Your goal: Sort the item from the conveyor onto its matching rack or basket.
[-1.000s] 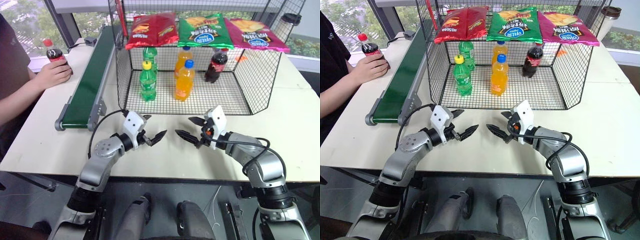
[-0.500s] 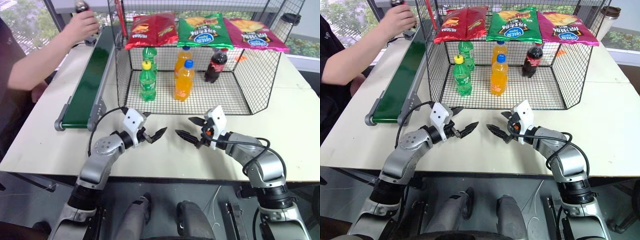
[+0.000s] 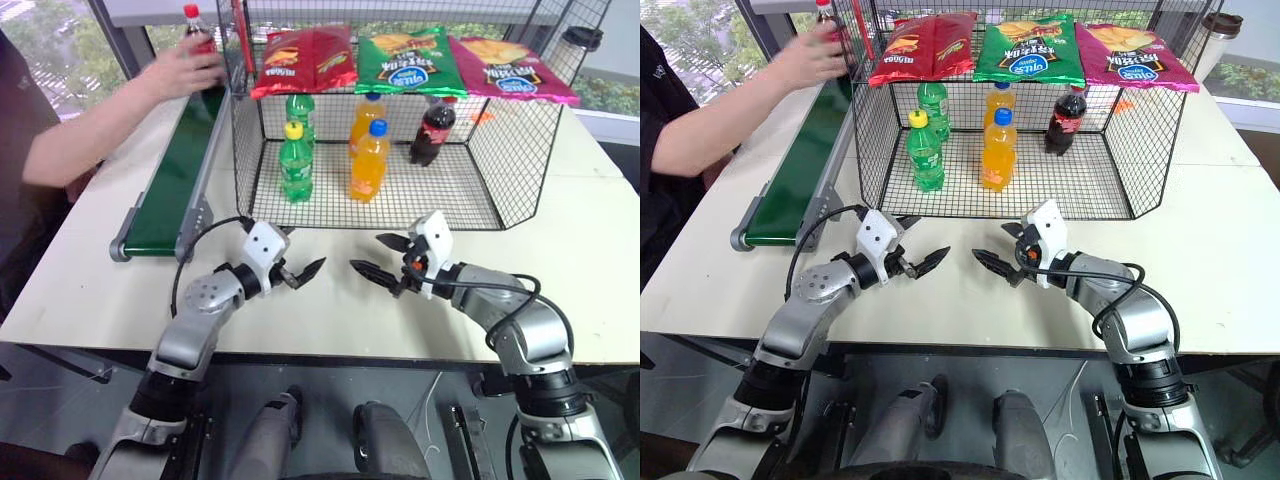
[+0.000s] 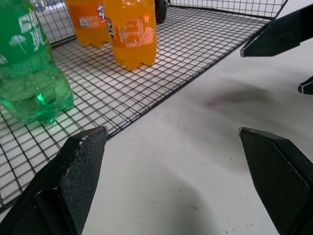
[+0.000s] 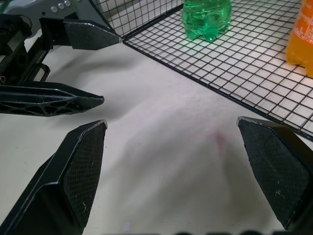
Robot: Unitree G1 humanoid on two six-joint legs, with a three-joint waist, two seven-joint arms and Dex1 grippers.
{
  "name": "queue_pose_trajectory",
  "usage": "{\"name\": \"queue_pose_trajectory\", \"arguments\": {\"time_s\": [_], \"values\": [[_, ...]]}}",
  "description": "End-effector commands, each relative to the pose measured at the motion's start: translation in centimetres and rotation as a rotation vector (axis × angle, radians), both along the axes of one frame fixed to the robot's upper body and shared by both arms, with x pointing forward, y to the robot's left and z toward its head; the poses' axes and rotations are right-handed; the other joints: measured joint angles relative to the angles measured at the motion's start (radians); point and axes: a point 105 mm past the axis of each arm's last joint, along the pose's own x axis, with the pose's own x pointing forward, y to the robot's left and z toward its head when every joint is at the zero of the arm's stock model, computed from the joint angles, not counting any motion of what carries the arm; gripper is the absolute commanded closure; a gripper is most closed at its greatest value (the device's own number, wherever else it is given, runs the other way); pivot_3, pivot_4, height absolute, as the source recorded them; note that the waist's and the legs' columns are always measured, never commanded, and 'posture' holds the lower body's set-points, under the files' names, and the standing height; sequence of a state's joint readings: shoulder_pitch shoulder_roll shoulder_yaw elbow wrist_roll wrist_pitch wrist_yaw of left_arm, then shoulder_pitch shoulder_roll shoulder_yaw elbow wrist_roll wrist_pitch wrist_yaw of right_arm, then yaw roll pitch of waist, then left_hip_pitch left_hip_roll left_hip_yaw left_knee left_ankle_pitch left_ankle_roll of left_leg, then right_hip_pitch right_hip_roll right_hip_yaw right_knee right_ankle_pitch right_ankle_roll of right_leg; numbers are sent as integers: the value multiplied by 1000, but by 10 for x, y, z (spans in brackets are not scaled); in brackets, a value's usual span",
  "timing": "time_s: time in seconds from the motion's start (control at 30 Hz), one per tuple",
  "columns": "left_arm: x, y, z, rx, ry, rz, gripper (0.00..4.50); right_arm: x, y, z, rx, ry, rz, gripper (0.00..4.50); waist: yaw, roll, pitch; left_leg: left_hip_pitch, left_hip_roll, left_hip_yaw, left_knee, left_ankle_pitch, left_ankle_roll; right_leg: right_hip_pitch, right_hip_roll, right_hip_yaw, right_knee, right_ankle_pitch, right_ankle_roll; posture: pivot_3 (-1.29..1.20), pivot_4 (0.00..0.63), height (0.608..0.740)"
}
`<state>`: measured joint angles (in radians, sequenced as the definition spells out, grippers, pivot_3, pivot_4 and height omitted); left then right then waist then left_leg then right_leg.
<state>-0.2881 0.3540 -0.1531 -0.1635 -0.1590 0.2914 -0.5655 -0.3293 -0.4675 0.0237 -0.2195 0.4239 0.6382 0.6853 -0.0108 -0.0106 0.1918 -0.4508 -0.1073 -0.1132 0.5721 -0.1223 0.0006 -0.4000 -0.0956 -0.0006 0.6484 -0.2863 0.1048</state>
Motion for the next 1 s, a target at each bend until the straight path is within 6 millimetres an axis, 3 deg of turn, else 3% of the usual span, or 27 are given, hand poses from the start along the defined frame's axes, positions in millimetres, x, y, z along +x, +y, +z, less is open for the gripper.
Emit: {"name": "queue_pose_trajectory", "arguments": {"time_s": [0.03,0.27,0.37,0.67,0.9,1.0], "values": [[-6,9,27,-19,-95,3,0,-2,3,26,15,-86,38,90,0,0,0,0,0,0,0,0,0,0,0,0,0,0,0,0,150,738],[-8,39,58,-224,-69,135,0,-8,11,39,29,-114,89,90,0,0,0,0,0,0,0,0,0,0,0,0,0,0,0,0,150,738],[-7,72,67,-307,-76,301,0,-11,15,49,37,-133,120,90,-2,0,0,0,0,0,0,0,0,0,0,0,0,0,0,0,150,738],[7,157,67,-341,-119,691,0,-16,27,66,98,-163,188,90,3,0,0,0,0,-1,1,0,0,-2,0,0,0,0,0,0,150,738],[16,185,62,-307,-142,834,0,-16,33,70,114,-170,207,90,5,0,0,0,0,0,1,0,0,-4,0,0,0,0,0,0,150,738],[21,185,58,-318,-130,842,0,-17,34,69,115,-168,207,90,4,0,0,0,0,0,1,0,0,-4,0,0,0,0,0,0,150,738]]}}
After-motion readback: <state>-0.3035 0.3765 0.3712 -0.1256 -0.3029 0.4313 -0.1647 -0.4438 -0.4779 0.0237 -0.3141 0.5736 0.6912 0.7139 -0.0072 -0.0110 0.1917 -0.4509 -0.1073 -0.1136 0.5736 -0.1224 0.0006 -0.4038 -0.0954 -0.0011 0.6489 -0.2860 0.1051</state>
